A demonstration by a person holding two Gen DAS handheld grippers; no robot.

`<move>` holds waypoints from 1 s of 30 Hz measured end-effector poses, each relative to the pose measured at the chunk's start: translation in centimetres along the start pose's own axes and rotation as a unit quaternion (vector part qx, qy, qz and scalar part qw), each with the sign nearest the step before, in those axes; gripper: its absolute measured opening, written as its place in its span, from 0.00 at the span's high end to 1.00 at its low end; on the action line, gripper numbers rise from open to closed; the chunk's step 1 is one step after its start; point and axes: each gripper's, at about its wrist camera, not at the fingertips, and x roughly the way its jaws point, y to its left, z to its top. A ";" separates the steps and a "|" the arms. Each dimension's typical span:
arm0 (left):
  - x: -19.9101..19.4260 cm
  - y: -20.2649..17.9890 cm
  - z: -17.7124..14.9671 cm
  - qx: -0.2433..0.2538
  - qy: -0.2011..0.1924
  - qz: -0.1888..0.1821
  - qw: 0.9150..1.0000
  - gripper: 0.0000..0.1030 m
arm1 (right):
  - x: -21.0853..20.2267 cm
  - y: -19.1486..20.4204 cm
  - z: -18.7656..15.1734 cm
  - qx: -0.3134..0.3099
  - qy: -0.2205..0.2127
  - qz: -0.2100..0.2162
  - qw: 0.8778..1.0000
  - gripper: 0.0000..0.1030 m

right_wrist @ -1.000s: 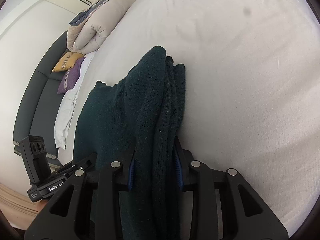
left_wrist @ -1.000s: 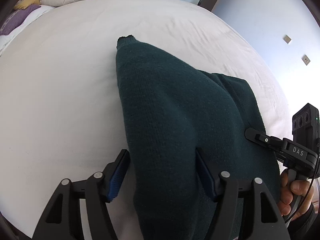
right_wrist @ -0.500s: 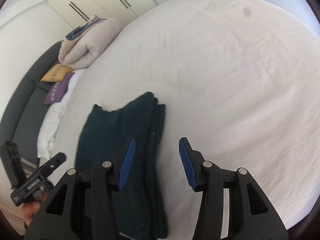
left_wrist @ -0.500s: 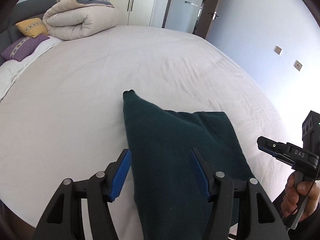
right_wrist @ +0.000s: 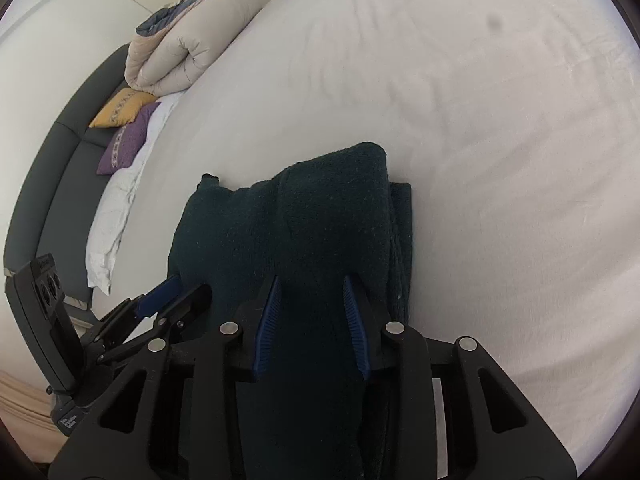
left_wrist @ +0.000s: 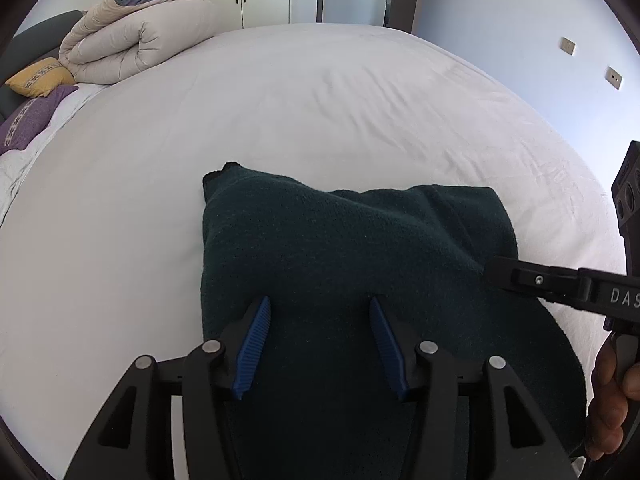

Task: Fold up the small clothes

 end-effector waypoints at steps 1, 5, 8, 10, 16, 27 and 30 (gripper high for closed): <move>0.1 -0.1 0.0 0.003 -0.003 0.003 1.000 0.47 | 0.3 -0.4 0.0 0.003 -0.002 0.002 1.000 0.78; 0.4 -0.3 -0.1 0.008 -0.008 0.009 1.000 0.46 | 1.7 -1.0 0.1 0.005 -0.006 0.011 1.000 0.82; 0.4 -0.1 -0.2 0.007 -0.011 0.006 1.000 0.46 | 0.5 -0.3 -0.4 0.020 -0.015 0.010 1.000 0.81; 0.6 -0.1 -0.3 0.006 -0.013 0.006 1.000 0.46 | -2.2 0.7 -1.8 0.003 -0.028 0.024 0.999 0.81; 0.5 -0.3 -0.6 0.007 -0.018 0.010 1.000 0.46 | -4.6 1.2 -6.8 -0.059 -0.009 -0.010 0.998 0.80; -5.1 -1.0 -3.6 0.012 -0.069 0.057 0.996 0.37 | -10.9 -1.9 -11.4 -0.052 -0.072 -0.113 0.990 0.77; -10.0 -0.8 -5.9 0.000 -0.141 0.086 0.986 0.06 | -14.1 -0.7 -12.4 -0.073 -0.128 -0.142 0.979 0.77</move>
